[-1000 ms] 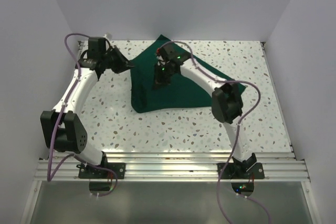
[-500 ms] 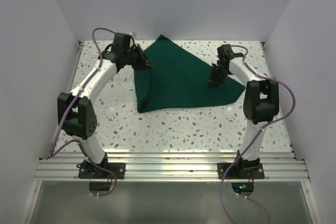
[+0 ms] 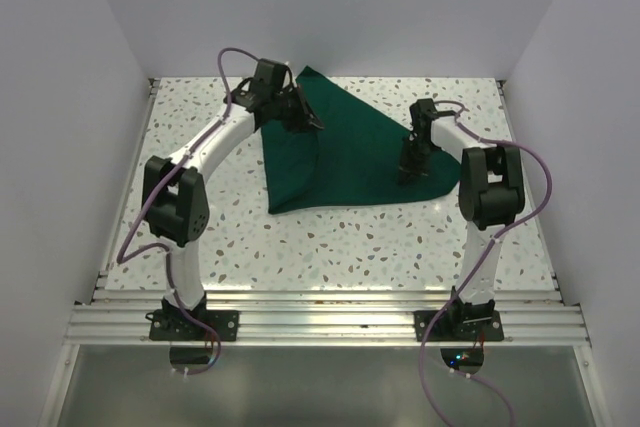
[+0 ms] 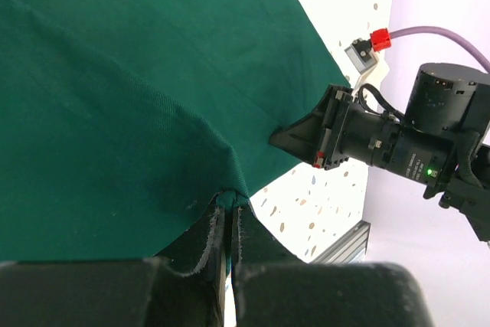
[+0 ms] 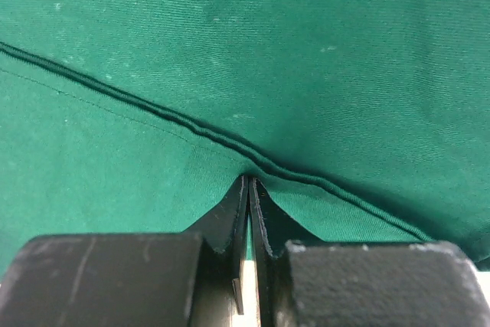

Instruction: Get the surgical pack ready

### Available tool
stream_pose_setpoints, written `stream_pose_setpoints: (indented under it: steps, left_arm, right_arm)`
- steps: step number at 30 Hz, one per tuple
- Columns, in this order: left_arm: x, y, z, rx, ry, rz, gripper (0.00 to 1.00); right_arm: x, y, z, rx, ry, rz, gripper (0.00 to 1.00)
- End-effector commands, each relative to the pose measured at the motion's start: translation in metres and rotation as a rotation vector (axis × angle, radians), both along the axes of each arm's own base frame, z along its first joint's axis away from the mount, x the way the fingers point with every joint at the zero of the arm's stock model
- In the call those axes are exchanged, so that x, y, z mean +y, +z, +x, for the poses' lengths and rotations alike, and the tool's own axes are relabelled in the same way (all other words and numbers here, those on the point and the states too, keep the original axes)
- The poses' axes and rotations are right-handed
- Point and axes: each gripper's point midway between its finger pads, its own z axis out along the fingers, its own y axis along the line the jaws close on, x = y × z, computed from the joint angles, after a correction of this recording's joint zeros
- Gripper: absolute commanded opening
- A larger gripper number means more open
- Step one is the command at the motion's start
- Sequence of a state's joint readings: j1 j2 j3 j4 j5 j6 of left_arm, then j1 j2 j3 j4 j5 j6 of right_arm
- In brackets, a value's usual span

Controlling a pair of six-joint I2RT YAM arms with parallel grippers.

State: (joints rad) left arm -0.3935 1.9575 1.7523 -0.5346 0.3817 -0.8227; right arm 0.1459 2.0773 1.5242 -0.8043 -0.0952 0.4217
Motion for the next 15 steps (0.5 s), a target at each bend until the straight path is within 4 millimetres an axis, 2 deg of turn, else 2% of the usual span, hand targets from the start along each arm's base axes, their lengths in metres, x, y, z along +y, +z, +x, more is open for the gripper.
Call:
stream_pose_setpoints:
  steps: [1, 10, 15]
  left_arm:
    - [-0.023, 0.021, 0.007, -0.043, -0.026, -0.041, 0.0]
    - [-0.05, -0.008, 0.003, 0.001, -0.08, -0.039, 0.0]
    - [-0.057, -0.023, 0.008, 0.021, -0.088, -0.037, 0.0]
  right_arm:
    - [-0.007, -0.013, 0.002, 0.015, 0.006, -0.037, 0.05]
    - [-0.007, -0.024, -0.004, 0.05, 0.011, -0.041, 0.06]
    - [-0.007, -0.025, -0.006, 0.051, 0.016, -0.04, 0.06]
